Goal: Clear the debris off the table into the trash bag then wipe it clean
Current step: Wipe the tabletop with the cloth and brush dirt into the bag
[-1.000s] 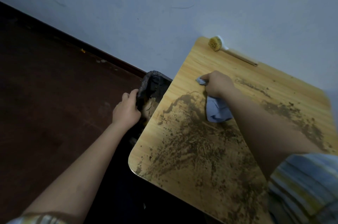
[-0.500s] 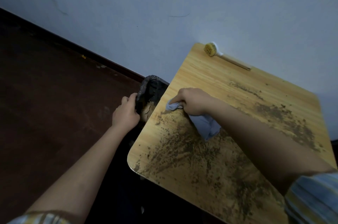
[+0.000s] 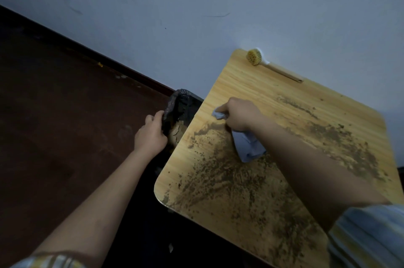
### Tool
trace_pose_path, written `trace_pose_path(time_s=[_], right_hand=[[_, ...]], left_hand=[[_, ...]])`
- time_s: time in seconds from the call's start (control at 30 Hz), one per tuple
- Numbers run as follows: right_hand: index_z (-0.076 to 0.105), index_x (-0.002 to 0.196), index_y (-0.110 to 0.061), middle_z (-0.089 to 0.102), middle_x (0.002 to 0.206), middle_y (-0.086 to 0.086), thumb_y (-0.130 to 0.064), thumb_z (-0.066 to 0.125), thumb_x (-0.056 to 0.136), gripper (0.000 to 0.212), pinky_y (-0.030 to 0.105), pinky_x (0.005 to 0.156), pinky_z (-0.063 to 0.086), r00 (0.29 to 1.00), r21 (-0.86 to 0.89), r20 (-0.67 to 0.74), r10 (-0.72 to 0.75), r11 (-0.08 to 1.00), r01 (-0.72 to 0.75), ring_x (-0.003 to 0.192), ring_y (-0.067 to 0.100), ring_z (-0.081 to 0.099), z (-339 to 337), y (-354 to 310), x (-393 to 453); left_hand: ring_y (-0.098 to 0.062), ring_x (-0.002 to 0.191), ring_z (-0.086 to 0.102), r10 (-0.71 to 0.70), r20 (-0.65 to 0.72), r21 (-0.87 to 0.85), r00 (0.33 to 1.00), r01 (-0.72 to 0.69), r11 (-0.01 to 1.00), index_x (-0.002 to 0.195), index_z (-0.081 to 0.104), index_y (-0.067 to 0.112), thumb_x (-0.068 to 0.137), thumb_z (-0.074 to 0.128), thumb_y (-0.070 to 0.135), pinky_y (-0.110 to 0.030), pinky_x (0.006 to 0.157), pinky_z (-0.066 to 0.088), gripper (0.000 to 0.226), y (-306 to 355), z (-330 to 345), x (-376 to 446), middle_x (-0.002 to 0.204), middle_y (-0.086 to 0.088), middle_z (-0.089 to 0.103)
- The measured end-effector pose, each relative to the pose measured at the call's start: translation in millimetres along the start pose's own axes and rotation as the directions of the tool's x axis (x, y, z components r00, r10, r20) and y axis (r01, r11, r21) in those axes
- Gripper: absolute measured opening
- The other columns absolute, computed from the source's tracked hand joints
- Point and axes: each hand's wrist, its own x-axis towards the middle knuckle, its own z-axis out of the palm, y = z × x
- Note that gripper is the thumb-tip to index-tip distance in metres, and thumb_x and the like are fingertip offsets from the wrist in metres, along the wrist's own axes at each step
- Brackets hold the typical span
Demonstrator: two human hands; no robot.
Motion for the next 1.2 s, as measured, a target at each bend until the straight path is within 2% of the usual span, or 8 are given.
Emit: trace_pose_path(time_s=[0.13, 0.3, 0.4, 0.53, 0.57, 0.77, 0.97, 1.2], right_hand=[[0.033, 0.065, -0.01, 0.02, 0.067, 0.005, 0.008, 0.044, 0.079, 0.025, 0.032, 0.057, 0.015, 0.981, -0.161, 0.042, -0.19, 0.968, 0.194, 0.056, 0.02, 0.015, 3, -20, -20], [0.067, 0.117, -0.011, 0.055, 0.088, 0.022, 0.004, 0.046, 0.084, 0.042, 0.034, 0.055, 0.023, 0.949, -0.106, 0.115, -0.292, 0.947, 0.304, 0.064, 0.023, 0.032, -1, -23, -24], [0.067, 0.119, -0.022, 0.06, 0.1, 0.011, 0.003, 0.046, 0.085, 0.048, 0.039, 0.059, 0.042, 0.984, -0.081, -0.064, -0.168, 0.983, 0.163, 0.082, 0.031, 0.056, -13, -9, -13], [0.066, 0.095, -0.003, 0.053, 0.09, 0.021, 0.01, 0.042, 0.077, 0.033, 0.035, 0.057, 0.021, 0.996, -0.074, -0.066, 0.066, 0.995, -0.071, 0.092, 0.033, 0.06, -5, -6, -1], [0.06, 0.083, -0.002, 0.049, 0.085, 0.023, 0.011, 0.041, 0.075, 0.024, 0.035, 0.058, 0.018, 0.997, -0.054, -0.036, 0.074, 0.996, -0.076, 0.077, 0.014, 0.019, -2, -10, -2], [0.052, 0.086, 0.006, 0.024, 0.072, 0.004, 0.007, 0.046, 0.08, 0.009, 0.033, 0.055, 0.014, 0.983, -0.142, -0.002, -0.181, 0.973, 0.179, 0.057, 0.018, 0.016, 10, -36, -16], [0.064, 0.125, -0.019, 0.052, 0.102, 0.007, 0.003, 0.046, 0.087, 0.048, 0.037, 0.061, 0.033, 0.929, -0.169, 0.136, -0.345, 0.916, 0.365, 0.086, 0.032, 0.053, 7, -46, -34], [0.063, 0.083, -0.01, 0.049, 0.079, 0.015, 0.007, 0.043, 0.079, 0.027, 0.033, 0.056, 0.021, 0.996, -0.119, -0.066, -0.057, 0.992, 0.049, 0.066, 0.03, 0.046, -4, -53, -20]], left_hand=[[-0.04, 0.094, 0.055, -0.005, 0.001, -0.009, 1.0, 0.005, 1.0, 0.145, 0.026, 0.022, 0.087, 0.048, 0.004, -0.036, 0.069, 0.036, 0.064, 1, 0, -1, 0.13, -0.014, 0.039], [-0.04, 0.096, 0.055, -0.005, 0.001, -0.007, 1.0, 0.005, 1.0, 0.145, 0.026, 0.023, 0.088, 0.048, 0.005, -0.036, 0.07, 0.036, 0.063, 3, -3, -5, 0.131, -0.013, 0.039], [-0.041, 0.097, 0.055, -0.008, -0.008, 0.004, 1.0, 0.008, 1.0, 0.144, 0.027, 0.023, 0.087, 0.048, 0.005, -0.036, 0.071, 0.035, 0.063, 1, -7, -8, 0.13, -0.014, 0.039], [-0.041, 0.096, 0.055, -0.012, -0.009, 0.009, 1.0, 0.012, 1.0, 0.144, 0.027, 0.023, 0.088, 0.048, 0.005, -0.037, 0.07, 0.036, 0.063, -1, -8, -11, 0.129, -0.014, 0.039], [-0.041, 0.095, 0.055, -0.009, -0.009, 0.011, 1.0, 0.009, 1.0, 0.144, 0.027, 0.023, 0.087, 0.048, 0.005, -0.037, 0.07, 0.036, 0.063, -1, -9, -11, 0.129, -0.013, 0.04], [-0.04, 0.095, 0.055, -0.007, -0.005, 0.022, 1.0, 0.007, 1.0, 0.145, 0.026, 0.022, 0.088, 0.048, 0.005, -0.037, 0.069, 0.036, 0.064, -3, -8, -14, 0.13, -0.014, 0.039], [-0.04, 0.098, 0.054, -0.003, 0.002, 0.015, 1.0, 0.003, 1.0, 0.145, 0.026, 0.022, 0.087, 0.048, 0.006, -0.036, 0.071, 0.036, 0.064, -2, -11, -22, 0.128, -0.013, 0.039], [-0.04, 0.097, 0.054, -0.016, -0.014, 0.022, 1.0, 0.017, 1.0, 0.144, 0.026, 0.022, 0.087, 0.049, 0.006, -0.036, 0.07, 0.036, 0.063, -11, -23, -37, 0.128, -0.014, 0.039]])
